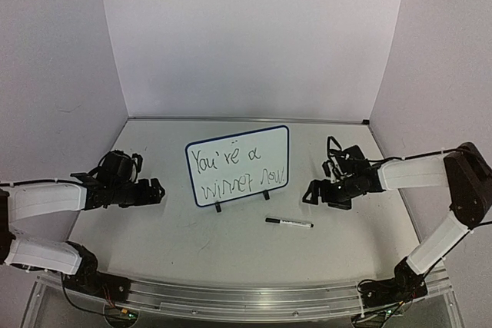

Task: Write a sentence on the whiteboard
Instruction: Reset both arms

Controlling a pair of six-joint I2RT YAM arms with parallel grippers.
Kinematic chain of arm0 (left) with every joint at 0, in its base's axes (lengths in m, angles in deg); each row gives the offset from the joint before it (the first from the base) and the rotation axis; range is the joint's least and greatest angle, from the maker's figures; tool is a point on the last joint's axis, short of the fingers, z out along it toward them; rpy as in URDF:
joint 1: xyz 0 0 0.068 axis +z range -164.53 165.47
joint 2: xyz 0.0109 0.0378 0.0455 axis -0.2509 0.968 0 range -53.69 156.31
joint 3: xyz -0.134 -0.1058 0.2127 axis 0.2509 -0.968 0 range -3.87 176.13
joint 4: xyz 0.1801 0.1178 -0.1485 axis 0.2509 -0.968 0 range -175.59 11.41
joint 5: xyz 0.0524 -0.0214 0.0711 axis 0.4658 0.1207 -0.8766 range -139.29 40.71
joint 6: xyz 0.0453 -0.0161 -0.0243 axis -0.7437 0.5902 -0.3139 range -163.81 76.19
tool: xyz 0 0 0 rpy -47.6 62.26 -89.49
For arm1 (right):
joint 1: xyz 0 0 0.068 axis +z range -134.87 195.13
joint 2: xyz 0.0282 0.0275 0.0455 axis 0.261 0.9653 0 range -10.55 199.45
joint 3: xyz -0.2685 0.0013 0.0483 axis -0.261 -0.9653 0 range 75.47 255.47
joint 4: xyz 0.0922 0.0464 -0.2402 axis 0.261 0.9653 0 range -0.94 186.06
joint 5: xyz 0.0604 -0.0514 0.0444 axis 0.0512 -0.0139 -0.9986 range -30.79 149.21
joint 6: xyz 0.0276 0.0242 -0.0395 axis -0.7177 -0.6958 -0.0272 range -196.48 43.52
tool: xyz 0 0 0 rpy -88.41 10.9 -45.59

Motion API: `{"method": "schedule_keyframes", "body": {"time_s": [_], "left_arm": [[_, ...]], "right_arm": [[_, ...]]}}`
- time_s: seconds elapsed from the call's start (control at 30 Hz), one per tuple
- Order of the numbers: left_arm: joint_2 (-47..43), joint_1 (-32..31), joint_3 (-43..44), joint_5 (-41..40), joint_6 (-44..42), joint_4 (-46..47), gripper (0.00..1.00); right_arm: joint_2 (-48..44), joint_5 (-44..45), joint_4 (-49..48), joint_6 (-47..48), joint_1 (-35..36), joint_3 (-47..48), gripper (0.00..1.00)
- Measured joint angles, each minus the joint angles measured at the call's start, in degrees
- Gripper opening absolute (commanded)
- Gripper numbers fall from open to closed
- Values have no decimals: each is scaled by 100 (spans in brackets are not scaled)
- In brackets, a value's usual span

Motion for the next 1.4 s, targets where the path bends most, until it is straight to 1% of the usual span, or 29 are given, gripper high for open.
{"method": "schedule_keyframes", "body": {"time_s": [0.2,0.3,0.37,0.47,0.53,0.63,0.7,0.87,1.03,1.2,1.4], "left_arm": [[646,1313,330,330,-357,162,93],[967,1824,664,371,-516,300,94],[1062,1969,843,287,-616,414,95],[1100,2027,1093,-5,-795,669,96],[1080,2027,1142,-207,-929,998,96],[968,2027,1048,-460,-1150,1558,97],[818,2027,805,-627,-1354,2078,98],[718,2027,119,-887,-1781,2968,99],[650,2027,-518,-1107,-1938,3358,99],[521,2027,-612,-1190,-1975,3667,99],[504,2027,-612,-1264,-1975,3787,99]], "right_arm": [[-180,55,19,343,-937,190,98],[-418,169,21,538,-1463,197,98],[-657,310,15,680,-1744,197,98],[-1228,580,-169,937,-1999,112,98],[-1744,803,-503,1123,-2058,-85,98],[-2433,1102,-1058,1362,-2077,-523,98],[-2715,1305,-1454,1526,-2075,-855,98],[-2837,1724,-2233,1771,-2075,-1651,98],[-2924,2029,-2740,1886,-2075,-2335,98],[-3258,2098,-3068,1938,-2078,-2518,98],[-3307,2100,-3307,1966,-2078,-2520,98]]}}
